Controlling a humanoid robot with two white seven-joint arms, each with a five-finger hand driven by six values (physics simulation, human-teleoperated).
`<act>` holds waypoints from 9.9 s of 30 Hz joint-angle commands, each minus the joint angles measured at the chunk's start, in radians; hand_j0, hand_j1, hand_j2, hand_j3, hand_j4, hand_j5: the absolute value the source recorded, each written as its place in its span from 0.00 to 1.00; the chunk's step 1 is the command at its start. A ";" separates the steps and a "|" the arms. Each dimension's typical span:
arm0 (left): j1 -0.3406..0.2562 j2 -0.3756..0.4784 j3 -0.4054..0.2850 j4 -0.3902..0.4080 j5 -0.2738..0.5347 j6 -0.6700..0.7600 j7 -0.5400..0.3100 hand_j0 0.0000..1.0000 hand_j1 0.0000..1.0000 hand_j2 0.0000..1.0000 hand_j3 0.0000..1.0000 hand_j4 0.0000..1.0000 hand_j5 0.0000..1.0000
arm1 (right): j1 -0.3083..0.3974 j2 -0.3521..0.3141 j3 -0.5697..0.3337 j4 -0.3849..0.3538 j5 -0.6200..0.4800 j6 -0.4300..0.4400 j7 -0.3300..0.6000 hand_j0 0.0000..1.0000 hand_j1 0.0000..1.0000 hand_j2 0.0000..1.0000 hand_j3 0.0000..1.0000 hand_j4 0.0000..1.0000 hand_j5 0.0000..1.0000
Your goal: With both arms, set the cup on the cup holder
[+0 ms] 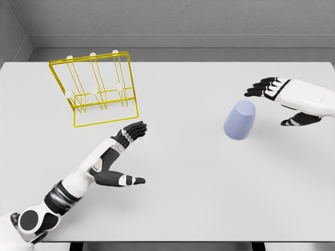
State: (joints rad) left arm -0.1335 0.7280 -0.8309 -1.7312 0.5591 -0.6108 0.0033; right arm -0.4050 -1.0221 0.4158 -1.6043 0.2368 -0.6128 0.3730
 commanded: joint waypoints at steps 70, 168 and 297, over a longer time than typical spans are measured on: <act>0.164 -0.093 0.259 -0.013 -0.051 0.304 -0.005 1.00 1.00 1.00 1.00 1.00 1.00 | -0.265 0.174 0.248 0.207 -0.016 0.002 0.158 1.00 1.00 1.00 1.00 1.00 1.00; 0.173 -0.127 0.289 -0.013 -0.033 0.427 -0.006 1.00 1.00 1.00 1.00 1.00 1.00 | -0.267 0.221 0.276 0.224 0.030 0.002 0.238 0.70 0.70 0.70 0.70 0.70 0.70; 0.169 -0.159 0.317 -0.011 -0.048 0.431 -0.005 1.00 1.00 1.00 1.00 1.00 1.00 | -0.373 0.415 0.297 0.076 0.015 0.002 0.238 1.00 1.00 1.00 1.00 1.00 1.00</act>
State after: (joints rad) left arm 0.0353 0.5793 -0.5137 -1.7422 0.5132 -0.1791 -0.0016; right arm -0.7793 -0.5992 0.7150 -1.5402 0.2574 -0.6135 0.6113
